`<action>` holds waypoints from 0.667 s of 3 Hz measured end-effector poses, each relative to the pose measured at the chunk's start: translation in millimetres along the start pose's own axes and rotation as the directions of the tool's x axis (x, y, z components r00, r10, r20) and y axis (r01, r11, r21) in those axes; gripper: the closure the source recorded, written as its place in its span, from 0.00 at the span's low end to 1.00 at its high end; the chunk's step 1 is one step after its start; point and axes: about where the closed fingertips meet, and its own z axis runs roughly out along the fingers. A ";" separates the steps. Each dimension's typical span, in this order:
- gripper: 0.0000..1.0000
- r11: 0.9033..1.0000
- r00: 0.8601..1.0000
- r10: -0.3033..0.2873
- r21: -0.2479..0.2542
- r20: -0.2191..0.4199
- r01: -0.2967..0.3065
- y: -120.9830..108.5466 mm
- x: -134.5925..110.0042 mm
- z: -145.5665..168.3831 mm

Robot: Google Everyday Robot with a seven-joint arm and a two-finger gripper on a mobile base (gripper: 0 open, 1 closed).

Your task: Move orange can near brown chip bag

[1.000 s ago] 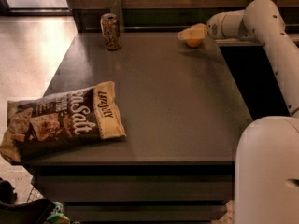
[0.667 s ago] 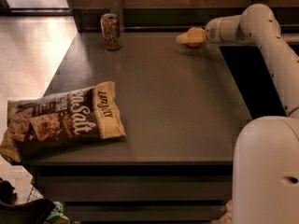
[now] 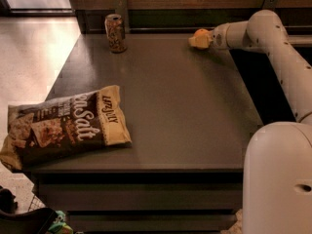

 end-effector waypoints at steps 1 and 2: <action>0.80 1.000 1.000 0.001 -0.005 -0.003 -0.001 2.5 1.6 3.9; 1.00 1.000 1.000 0.001 -0.009 -0.005 -0.001 4.2 2.7 6.7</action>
Offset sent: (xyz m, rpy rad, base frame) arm 0.0005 0.0021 -0.0017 0.0005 0.0022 0.0026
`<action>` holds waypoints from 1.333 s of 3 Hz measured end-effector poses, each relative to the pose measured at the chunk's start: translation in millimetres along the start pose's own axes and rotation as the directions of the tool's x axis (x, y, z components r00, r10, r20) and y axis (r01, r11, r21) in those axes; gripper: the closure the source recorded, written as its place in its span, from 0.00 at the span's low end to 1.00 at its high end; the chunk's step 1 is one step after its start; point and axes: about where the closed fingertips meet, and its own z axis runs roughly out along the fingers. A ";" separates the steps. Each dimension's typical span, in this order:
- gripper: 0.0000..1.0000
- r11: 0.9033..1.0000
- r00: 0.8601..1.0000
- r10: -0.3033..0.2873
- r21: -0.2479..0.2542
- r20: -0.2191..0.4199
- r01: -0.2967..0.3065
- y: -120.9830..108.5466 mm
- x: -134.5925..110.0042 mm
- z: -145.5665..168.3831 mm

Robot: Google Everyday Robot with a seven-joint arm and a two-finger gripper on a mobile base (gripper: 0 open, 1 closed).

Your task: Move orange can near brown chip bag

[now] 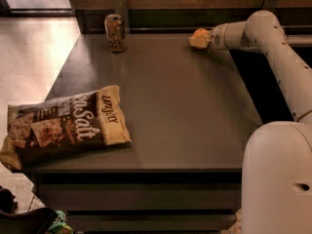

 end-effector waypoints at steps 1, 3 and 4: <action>1.00 1.000 1.000 0.000 -0.001 0.000 0.000 0.4 0.2 0.6; 1.00 0.997 0.999 -0.033 -0.076 0.031 0.035 22.4 -11.8 -56.7; 1.00 0.994 0.995 -0.062 -0.085 0.081 0.069 45.5 -13.8 -131.9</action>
Offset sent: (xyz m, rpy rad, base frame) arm -0.0193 0.0029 0.0242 0.0190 -0.0131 0.0722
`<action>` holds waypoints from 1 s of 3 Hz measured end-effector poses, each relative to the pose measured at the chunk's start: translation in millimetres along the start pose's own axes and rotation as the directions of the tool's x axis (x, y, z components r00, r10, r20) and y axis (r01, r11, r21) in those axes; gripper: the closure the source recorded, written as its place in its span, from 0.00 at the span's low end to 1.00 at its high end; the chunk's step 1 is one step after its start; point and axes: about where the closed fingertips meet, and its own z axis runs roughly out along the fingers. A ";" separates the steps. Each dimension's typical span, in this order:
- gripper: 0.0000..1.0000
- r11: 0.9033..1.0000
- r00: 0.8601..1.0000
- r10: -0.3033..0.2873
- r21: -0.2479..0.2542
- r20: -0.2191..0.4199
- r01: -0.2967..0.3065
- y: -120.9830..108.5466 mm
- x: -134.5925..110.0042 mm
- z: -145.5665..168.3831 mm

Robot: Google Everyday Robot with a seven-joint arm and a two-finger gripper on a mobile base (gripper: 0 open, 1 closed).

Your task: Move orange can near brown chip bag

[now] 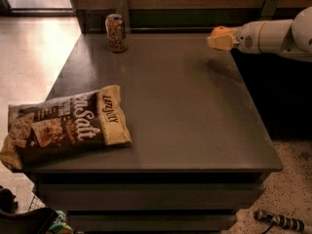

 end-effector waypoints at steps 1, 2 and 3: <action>1.00 0.999 0.999 -0.037 -0.026 0.040 0.038 48.7 5.6 -58.6; 1.00 0.995 0.996 -0.065 -0.072 0.056 0.069 93.8 18.9 -80.8; 1.00 0.991 0.995 -0.081 -0.100 0.066 0.088 120.1 26.5 -93.3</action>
Offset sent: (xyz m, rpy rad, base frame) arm -0.1856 0.0306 0.0065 0.0093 -0.0897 0.1522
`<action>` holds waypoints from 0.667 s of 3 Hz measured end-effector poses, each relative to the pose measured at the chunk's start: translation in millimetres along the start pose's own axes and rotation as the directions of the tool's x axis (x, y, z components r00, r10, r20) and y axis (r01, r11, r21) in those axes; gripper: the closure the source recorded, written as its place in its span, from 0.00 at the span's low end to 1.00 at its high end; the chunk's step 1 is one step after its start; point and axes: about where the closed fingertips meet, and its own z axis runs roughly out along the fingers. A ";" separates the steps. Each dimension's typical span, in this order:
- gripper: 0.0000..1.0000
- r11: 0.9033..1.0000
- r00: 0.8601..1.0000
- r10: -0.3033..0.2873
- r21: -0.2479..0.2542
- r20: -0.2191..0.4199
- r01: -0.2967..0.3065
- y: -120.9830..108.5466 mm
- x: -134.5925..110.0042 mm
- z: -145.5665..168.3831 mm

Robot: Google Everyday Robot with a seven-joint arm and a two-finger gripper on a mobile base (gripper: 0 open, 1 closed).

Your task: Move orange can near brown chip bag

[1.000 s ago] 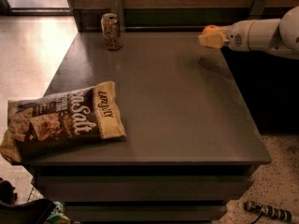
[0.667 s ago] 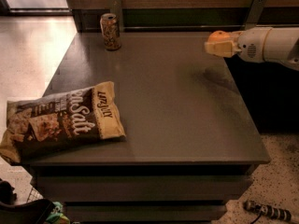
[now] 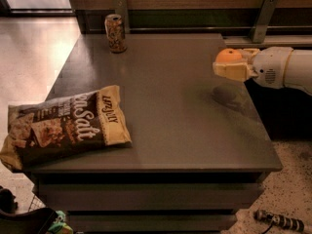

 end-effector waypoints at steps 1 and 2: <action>1.00 0.988 0.997 -0.072 -0.136 0.008 0.073 68.4 1.1 8.4; 1.00 0.944 0.990 -0.134 -0.299 0.043 0.140 126.6 0.9 23.6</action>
Offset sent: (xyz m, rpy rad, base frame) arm -0.1301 0.1568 -0.0222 -0.0135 -0.0622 0.6064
